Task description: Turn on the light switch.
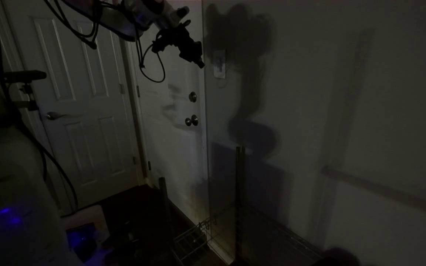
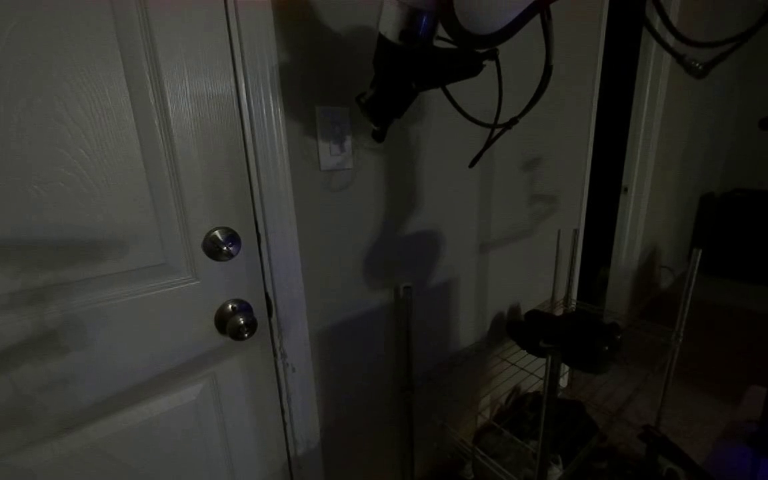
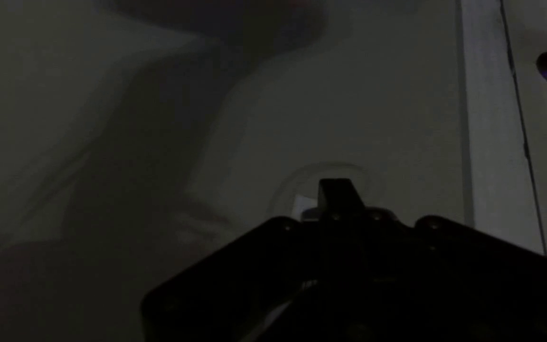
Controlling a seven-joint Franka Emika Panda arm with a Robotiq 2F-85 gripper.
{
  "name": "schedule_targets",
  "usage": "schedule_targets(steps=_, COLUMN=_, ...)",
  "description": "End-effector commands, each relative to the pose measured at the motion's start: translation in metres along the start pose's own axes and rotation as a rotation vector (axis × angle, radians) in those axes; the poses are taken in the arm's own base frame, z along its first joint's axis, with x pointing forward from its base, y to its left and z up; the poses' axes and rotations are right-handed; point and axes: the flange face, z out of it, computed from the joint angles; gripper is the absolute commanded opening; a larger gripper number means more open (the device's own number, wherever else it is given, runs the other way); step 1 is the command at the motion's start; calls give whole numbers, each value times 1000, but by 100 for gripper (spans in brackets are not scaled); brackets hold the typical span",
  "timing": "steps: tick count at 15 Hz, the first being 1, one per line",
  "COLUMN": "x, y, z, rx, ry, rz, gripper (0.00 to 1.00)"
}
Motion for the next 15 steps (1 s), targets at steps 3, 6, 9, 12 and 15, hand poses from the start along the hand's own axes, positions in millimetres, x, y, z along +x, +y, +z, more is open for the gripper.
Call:
schedule_targets(steps=3, x=39, y=-7, z=16, rx=-26, ry=25, rz=45, gripper=0)
schedule_targets(steps=6, x=54, y=-12, z=21, rx=-32, ry=35, rz=53, gripper=0)
schedule_targets(steps=9, x=68, y=-14, z=24, rx=-37, ry=36, rz=62, gripper=0)
schedule_targets(steps=12, x=78, y=-18, z=25, rx=-31, ry=23, rz=67, gripper=0)
schedule_targets(steps=15, x=87, y=-21, z=28, rx=-37, ry=10, rz=74, gripper=1)
